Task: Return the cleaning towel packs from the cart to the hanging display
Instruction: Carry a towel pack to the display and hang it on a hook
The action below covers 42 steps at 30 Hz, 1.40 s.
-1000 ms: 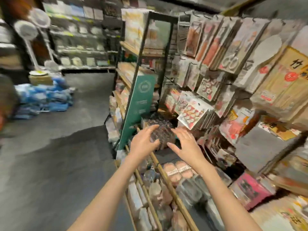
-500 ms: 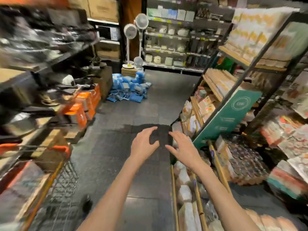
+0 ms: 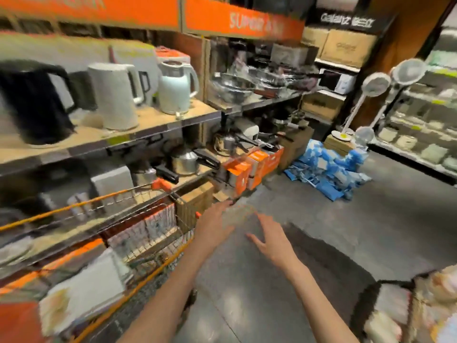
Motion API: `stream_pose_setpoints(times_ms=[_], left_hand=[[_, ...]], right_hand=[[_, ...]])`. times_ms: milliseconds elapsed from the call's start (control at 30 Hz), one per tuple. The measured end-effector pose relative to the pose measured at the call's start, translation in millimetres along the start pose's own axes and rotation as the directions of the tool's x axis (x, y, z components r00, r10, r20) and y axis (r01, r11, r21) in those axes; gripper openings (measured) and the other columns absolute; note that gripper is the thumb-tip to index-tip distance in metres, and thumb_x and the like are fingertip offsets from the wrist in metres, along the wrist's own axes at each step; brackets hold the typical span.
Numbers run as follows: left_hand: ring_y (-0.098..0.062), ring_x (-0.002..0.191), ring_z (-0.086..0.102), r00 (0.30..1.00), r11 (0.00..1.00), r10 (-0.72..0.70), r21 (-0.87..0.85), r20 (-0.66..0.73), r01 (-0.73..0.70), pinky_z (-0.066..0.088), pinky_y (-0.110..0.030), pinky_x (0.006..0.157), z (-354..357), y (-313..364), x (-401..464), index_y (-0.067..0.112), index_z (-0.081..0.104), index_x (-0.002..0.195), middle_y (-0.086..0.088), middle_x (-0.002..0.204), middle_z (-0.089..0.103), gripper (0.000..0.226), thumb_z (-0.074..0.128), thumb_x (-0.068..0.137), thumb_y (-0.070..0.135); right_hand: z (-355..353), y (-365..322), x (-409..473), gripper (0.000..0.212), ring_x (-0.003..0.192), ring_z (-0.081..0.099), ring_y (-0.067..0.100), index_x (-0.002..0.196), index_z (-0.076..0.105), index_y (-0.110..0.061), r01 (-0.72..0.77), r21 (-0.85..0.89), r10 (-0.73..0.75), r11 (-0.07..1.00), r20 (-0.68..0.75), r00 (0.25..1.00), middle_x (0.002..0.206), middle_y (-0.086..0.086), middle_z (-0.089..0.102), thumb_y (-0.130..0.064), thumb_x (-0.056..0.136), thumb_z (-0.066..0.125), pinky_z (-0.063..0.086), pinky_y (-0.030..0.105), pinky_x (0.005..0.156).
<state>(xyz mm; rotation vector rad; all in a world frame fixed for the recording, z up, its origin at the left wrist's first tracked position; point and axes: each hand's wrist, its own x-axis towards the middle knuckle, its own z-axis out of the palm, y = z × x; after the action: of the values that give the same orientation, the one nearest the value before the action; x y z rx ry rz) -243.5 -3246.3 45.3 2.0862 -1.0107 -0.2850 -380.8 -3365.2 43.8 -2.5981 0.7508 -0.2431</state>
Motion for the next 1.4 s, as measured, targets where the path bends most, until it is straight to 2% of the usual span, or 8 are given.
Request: stream_pose_setpoints(times_ms=[100, 233, 400, 533, 867, 967, 1133, 1400], left_hand=[[-0.015, 0.126, 0.043, 0.989, 0.995, -0.102, 0.002, -0.105, 0.103, 0.04, -0.038, 0.103, -18, -18, 9, 0.029, 0.042, 0.139, 0.008, 0.137, 0.047, 0.06, 0.066, 0.084, 0.028], [-0.013, 0.126, 0.044, 0.933, 0.971, -0.231, -0.009, -0.276, 0.238, 0.039, -0.029, 0.098, -48, -57, 5, 0.032, 0.043, 0.137, 0.01, 0.138, 0.047, 0.056, 0.065, 0.085, 0.028], [-0.017, 0.132, 0.04, 0.815, 0.892, -0.428, -0.038, -0.391, 0.45, 0.037, -0.035, 0.103, -91, -126, -21, 0.032, 0.037, 0.142, 0.007, 0.147, 0.038, 0.06, 0.063, 0.087, 0.03], [-0.018, 0.135, 0.036, 0.7, 0.814, -0.555, -0.12, -0.449, 0.568, 0.036, -0.037, 0.108, -117, -185, -45, 0.033, 0.036, 0.143, 0.007, 0.15, 0.036, 0.06, 0.061, 0.089, 0.032], [-0.018, 0.134, 0.038, 0.52, 0.656, -0.739, -0.281, -0.427, 0.701, 0.036, -0.034, 0.105, -163, -323, -87, 0.03, 0.04, 0.14, 0.003, 0.148, 0.038, 0.057, 0.063, 0.088, 0.023], [-0.019, 0.133, 0.039, 0.435, 0.575, -0.795, -0.298, -0.422, 0.762, 0.036, -0.028, 0.1, -156, -355, -96, 0.026, 0.038, 0.142, 0.003, 0.146, 0.04, 0.059, 0.063, 0.088, 0.026], [-0.019, 0.132, 0.041, 0.251, 0.428, -0.884, -0.467, -0.395, 0.774, 0.038, -0.036, 0.103, -126, -405, -108, 0.021, 0.04, 0.141, 0.0, 0.142, 0.045, 0.062, 0.067, 0.085, 0.02], [-0.027, 0.132, 0.04, -0.022, 0.262, -0.928, -0.695, -0.371, 0.669, 0.037, -0.046, 0.104, -71, -497, -105, 0.016, 0.038, 0.143, -0.008, 0.147, 0.038, 0.068, 0.069, 0.083, 0.011]], right_hand=[[12, -14, 49, 0.064, 0.135, 0.032, 0.017, 0.144, 0.03, -0.021, 0.144, 0.024, -0.145, 0.989, 0.055, 0.988, 0.147, 0.0, 0.037, -0.048, 0.09, 0.053, 0.021, 0.033, 0.111], [47, -52, 104, 0.066, 0.132, 0.037, 0.019, 0.143, 0.033, -0.017, 0.316, 0.037, -0.317, 0.948, 0.159, 0.935, 0.144, 0.002, 0.041, -0.047, 0.089, 0.056, 0.029, 0.034, 0.11], [109, -120, 144, 0.063, 0.132, 0.038, 0.014, 0.142, 0.034, -0.023, 0.488, 0.119, -0.501, 0.865, 0.274, 0.821, 0.143, -0.005, 0.043, -0.048, 0.088, 0.056, 0.032, 0.043, 0.11], [166, -174, 166, 0.067, 0.137, 0.031, 0.016, 0.146, 0.027, -0.024, 0.564, 0.143, -0.572, 0.814, 0.368, 0.733, 0.149, -0.003, 0.035, -0.047, 0.09, 0.055, 0.026, 0.038, 0.115], [302, -283, 203, 0.073, 0.141, 0.025, 0.02, 0.148, 0.022, -0.021, 0.607, 0.204, -0.593, 0.768, 0.585, 0.554, 0.155, 0.002, 0.025, -0.051, 0.089, 0.054, 0.02, 0.035, 0.114], [342, -295, 208, 0.076, 0.138, 0.03, 0.016, 0.148, 0.024, -0.02, 0.591, 0.232, -0.576, 0.773, 0.646, 0.5, 0.152, 0.0, 0.031, -0.05, 0.087, 0.058, 0.026, 0.033, 0.113], [413, -299, 214, 0.08, 0.141, 0.026, 0.015, 0.149, 0.021, -0.022, 0.589, 0.245, -0.543, 0.77, 0.736, 0.404, 0.154, -0.003, 0.027, -0.052, 0.085, 0.059, 0.022, 0.032, 0.116], [536, -297, 232, 0.083, 0.141, 0.023, 0.014, 0.149, 0.021, -0.022, 0.599, 0.275, -0.486, 0.752, 0.845, 0.224, 0.154, -0.005, 0.026, -0.05, 0.083, 0.063, 0.02, 0.028, 0.114]])
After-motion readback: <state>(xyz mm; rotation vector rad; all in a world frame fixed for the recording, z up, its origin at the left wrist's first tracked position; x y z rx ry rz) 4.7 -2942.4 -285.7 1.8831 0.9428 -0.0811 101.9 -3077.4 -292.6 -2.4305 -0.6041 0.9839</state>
